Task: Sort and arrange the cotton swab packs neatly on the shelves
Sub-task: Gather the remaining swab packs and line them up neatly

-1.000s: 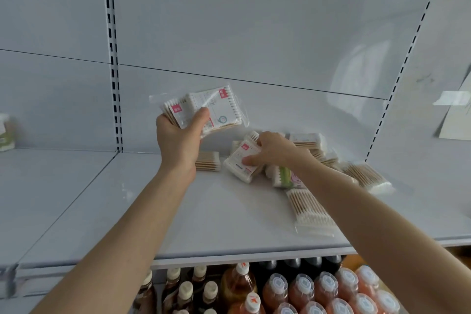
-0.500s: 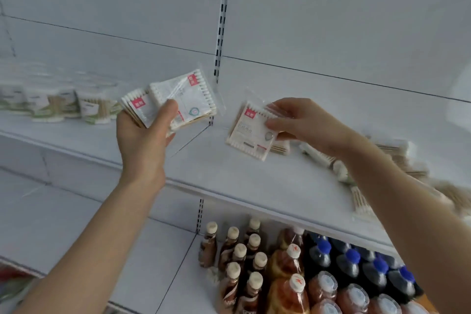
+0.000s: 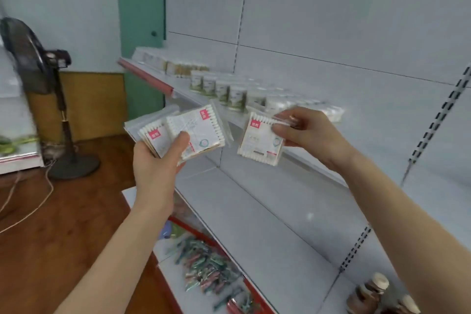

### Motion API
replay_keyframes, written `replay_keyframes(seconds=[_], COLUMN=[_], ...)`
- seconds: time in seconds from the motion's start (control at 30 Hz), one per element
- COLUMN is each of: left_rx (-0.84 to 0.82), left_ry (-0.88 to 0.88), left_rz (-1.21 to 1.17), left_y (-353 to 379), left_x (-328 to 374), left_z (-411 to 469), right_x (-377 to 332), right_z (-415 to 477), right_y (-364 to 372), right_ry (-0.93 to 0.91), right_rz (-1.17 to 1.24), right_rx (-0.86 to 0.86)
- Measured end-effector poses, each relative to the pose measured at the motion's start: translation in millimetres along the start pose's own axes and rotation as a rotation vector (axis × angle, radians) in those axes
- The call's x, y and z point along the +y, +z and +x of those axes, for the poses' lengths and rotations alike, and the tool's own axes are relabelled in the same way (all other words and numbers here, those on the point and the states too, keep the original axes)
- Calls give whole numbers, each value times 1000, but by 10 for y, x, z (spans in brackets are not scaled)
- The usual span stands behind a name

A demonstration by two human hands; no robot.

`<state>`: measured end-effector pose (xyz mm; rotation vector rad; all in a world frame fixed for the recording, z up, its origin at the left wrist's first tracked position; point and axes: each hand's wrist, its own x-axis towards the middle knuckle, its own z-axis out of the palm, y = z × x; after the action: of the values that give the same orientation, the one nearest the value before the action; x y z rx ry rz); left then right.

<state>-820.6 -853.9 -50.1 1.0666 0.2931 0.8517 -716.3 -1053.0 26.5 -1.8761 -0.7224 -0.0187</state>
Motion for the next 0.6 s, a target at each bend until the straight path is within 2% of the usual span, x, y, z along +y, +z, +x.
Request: replay_keyframes(seconds=[0.27, 0.6], left_rx=[75, 33], left_ry=[-17, -11], left_rz=[140, 160], left_y=[-1300, -1748], left_x=[178, -20], left_z=[1365, 3014], right_x=[-124, 50], right_z=[1192, 2698], right_y=[1741, 2841], right_ry=[-43, -113], right_rz=[-39, -140], right_rx=[0, 35])
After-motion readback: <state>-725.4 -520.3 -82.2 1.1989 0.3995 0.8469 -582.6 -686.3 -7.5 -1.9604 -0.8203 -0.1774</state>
